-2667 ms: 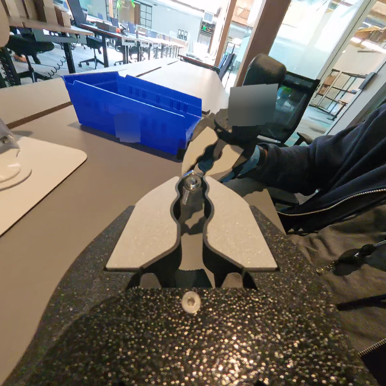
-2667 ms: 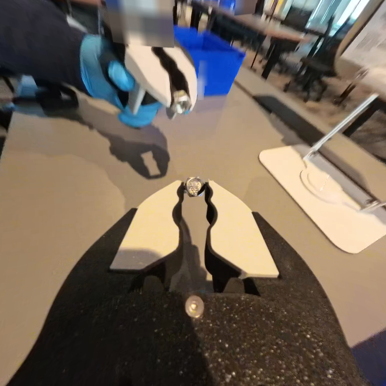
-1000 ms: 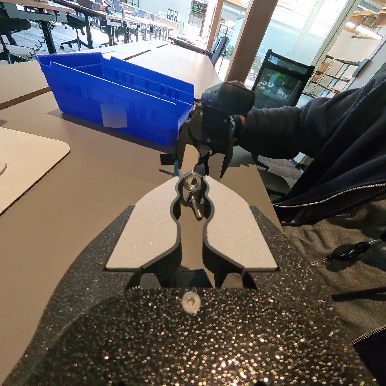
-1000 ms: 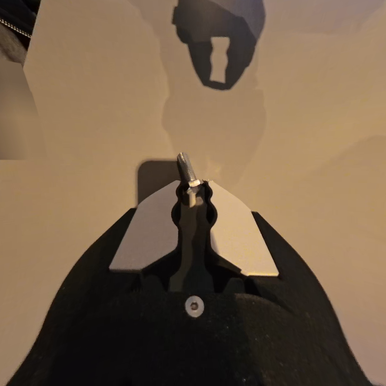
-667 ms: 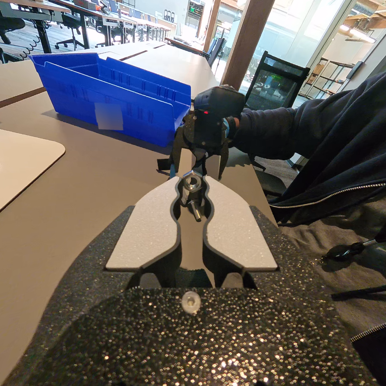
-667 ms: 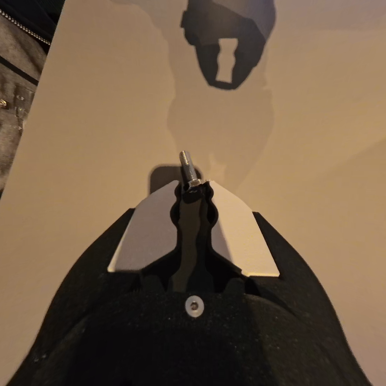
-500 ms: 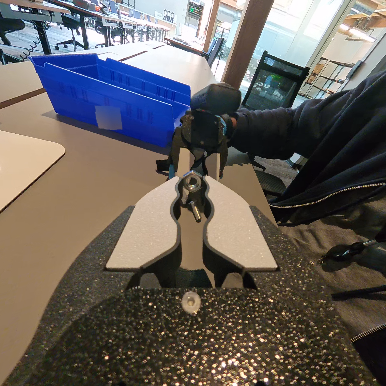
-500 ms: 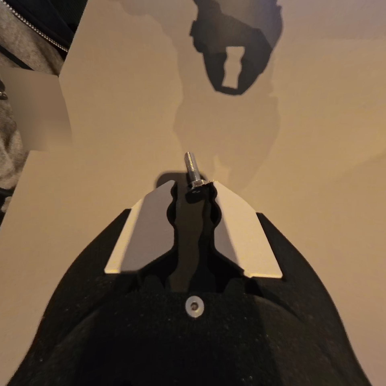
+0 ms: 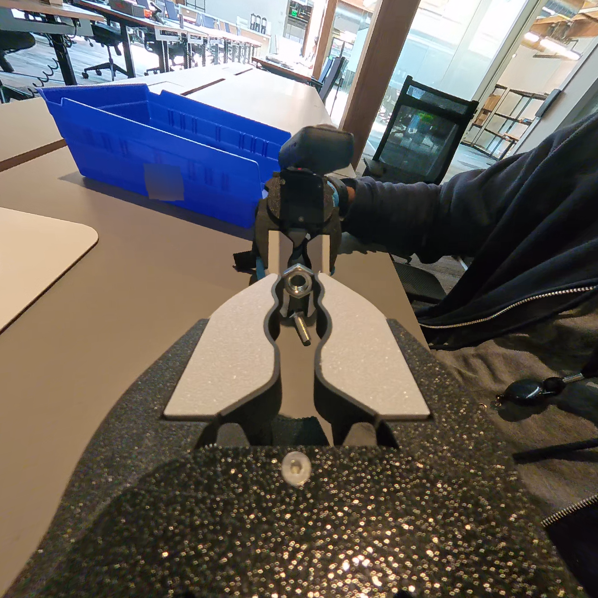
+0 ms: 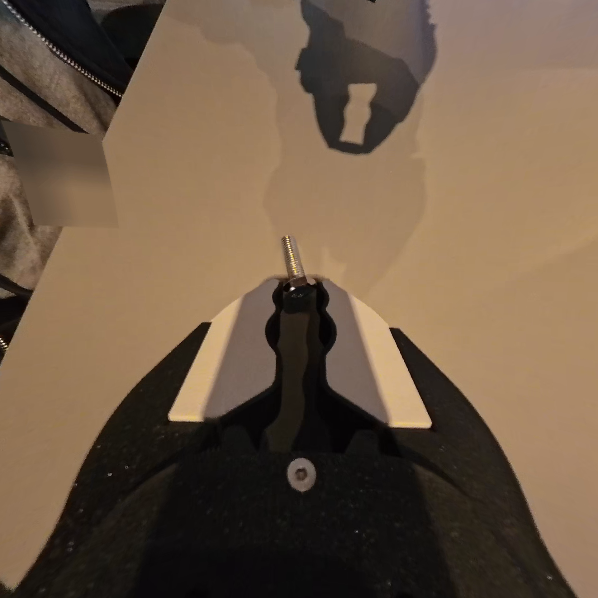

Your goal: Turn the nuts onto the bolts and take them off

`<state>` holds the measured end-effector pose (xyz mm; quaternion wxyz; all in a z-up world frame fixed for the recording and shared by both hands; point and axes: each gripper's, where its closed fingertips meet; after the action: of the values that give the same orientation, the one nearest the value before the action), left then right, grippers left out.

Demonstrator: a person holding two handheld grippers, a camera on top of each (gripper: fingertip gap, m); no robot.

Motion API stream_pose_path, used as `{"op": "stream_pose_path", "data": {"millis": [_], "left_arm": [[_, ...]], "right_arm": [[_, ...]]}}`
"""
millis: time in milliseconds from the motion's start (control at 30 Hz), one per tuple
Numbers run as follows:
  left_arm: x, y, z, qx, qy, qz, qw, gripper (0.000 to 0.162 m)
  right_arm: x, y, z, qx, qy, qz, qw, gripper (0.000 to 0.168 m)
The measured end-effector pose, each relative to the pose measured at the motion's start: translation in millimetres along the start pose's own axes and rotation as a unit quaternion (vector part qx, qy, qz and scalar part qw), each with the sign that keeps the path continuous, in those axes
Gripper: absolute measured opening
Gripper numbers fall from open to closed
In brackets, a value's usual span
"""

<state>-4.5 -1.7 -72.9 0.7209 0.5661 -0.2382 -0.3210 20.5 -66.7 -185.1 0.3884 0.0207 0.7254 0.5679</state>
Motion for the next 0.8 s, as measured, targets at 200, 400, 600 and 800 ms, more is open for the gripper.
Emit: {"op": "stream_pose_path", "data": {"millis": [200, 400, 600, 800], "left_arm": [[0.3, 1.4, 1.6, 0.005, 0.000, 0.000, 1.000, 0.017], [0.4, 3.1, 2.8, 0.009, 0.000, 0.002, 1.000, 0.017], [0.5, 4.3, 3.9, 0.012, 0.000, 0.003, 1.000, 0.016], [-0.1, 7.3, 4.9, 0.014, -0.001, 0.008, 1.000, 0.016]], "right_arm": [[2.6, -2.9, 1.3, 0.000, -0.008, -0.012, 1.000, 0.021], [3.1, -2.8, 2.4, -0.014, -0.026, -0.012, 0.999, 0.020], [1.2, -0.1, 10.8, -0.032, -0.077, -0.004, 0.996, 0.019], [-3.9, 12.7, 15.1, -0.021, -0.114, 0.040, 0.992, 0.018]]}}
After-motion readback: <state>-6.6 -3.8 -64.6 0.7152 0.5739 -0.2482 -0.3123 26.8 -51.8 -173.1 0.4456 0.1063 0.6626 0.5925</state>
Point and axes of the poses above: each gripper's, where its closed fingertips meet, x out along the fingers, y out of its top, z = x × y across the jaws, and after that the axes turned 10 degrees about z, right-handed
